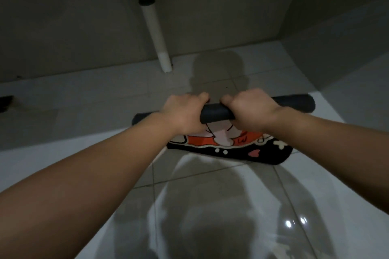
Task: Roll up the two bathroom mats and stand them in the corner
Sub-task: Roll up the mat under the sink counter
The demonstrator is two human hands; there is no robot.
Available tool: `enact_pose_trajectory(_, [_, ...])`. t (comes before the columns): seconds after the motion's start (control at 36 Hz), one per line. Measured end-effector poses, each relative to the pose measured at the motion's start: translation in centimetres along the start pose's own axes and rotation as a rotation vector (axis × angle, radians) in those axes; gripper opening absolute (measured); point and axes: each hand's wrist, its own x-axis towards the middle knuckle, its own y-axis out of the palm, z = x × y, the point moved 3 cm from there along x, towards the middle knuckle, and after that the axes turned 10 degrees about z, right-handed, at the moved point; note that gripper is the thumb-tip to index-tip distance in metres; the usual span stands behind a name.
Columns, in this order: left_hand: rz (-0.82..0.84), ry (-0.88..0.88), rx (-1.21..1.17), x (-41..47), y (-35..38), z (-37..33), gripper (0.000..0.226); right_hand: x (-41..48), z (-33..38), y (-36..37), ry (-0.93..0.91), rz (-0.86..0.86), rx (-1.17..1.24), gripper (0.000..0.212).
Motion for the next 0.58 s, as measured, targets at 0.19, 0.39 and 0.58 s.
enact_pose_trajectory(0.19, [0.189,-0.015,-0.289,0.0,0.7,0.1,0.044,-0.3,0.2,1.4,-0.102,-0.286,-0.149,0.021])
enact_pose_trajectory(0.39, [-0.050,-0.017,0.019,-0.5,0.9,0.4,0.022,0.1,0.1,1.0,-0.052,-0.070,-0.014,0.036])
enact_pose_trajectory(0.58, [-0.257,0.026,0.159,-1.3,1.6,0.5,0.030,1.0,-0.4,0.6,0.067,0.229,0.366,0.033])
